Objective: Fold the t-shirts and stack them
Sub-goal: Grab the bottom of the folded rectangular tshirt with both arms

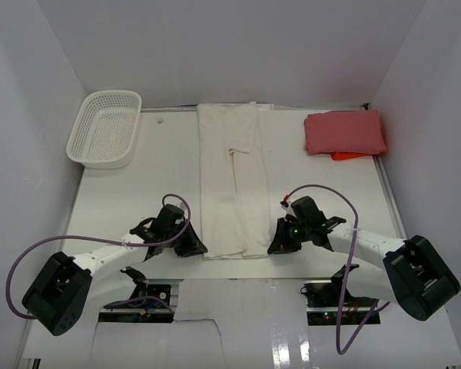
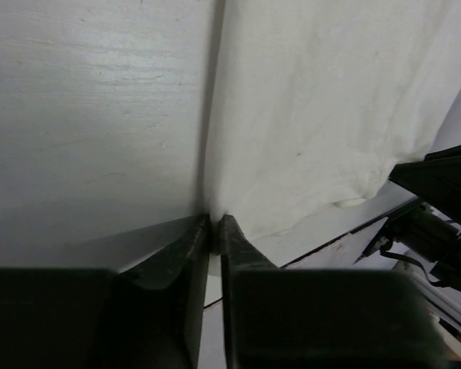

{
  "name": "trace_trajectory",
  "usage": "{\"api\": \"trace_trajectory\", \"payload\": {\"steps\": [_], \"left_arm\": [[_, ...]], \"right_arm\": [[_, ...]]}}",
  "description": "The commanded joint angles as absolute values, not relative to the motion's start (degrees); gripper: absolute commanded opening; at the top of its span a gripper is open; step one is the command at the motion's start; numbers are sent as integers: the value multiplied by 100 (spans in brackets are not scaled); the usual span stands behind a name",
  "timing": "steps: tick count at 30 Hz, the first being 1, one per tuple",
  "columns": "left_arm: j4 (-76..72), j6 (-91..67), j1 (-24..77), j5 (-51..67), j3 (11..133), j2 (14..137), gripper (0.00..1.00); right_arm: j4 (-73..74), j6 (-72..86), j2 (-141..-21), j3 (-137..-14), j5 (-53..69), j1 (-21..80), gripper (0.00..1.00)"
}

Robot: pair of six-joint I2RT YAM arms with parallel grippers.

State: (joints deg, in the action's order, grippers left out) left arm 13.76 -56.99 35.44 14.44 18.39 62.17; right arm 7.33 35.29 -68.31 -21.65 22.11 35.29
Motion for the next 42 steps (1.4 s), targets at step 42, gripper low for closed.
{"api": "trace_trajectory", "payload": {"steps": [42], "left_arm": [[3630,-5599,3639,1547,3515,6425,0]], "right_arm": [[2795,2927,-6188,-3725,1838,3981,8]]}}
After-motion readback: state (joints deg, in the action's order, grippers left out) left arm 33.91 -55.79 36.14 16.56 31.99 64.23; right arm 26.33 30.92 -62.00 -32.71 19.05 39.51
